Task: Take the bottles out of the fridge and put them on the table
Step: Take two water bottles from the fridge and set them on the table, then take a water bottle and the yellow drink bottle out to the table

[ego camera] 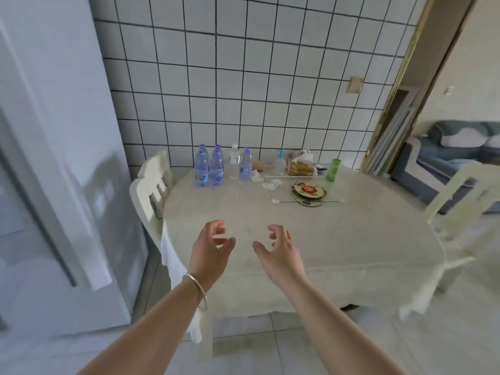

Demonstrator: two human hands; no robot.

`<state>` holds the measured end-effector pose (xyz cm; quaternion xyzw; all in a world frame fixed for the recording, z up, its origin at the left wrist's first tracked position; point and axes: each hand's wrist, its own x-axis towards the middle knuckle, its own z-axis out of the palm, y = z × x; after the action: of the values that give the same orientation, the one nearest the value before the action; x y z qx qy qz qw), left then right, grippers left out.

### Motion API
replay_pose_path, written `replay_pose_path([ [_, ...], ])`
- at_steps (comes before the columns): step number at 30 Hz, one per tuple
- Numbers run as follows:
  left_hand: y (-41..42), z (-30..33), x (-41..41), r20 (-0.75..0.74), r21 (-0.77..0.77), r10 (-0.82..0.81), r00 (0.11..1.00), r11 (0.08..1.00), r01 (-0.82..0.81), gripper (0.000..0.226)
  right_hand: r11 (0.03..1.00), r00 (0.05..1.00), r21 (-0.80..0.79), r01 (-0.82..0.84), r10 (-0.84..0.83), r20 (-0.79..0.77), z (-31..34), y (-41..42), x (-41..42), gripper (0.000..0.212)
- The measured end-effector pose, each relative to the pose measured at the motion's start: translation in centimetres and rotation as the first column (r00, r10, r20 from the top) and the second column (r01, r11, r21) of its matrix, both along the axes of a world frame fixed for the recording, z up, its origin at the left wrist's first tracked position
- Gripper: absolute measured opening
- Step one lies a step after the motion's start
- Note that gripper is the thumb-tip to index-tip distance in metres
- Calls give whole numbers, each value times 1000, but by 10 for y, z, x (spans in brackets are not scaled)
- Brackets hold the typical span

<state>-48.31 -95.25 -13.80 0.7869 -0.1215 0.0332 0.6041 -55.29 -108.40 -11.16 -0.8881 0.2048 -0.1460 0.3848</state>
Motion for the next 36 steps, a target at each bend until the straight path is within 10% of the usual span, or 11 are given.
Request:
replay_pose_path([
  [23, 302, 37, -94, 140, -145, 549, 824, 834, -532, 28, 782, 768, 64, -620, 588, 254, 33, 304, -29, 30],
  [36, 543, 75, 53, 159, -118, 488, 858, 872, -475, 29, 835, 790, 107, -540, 460, 405, 69, 552, 113, 23],
])
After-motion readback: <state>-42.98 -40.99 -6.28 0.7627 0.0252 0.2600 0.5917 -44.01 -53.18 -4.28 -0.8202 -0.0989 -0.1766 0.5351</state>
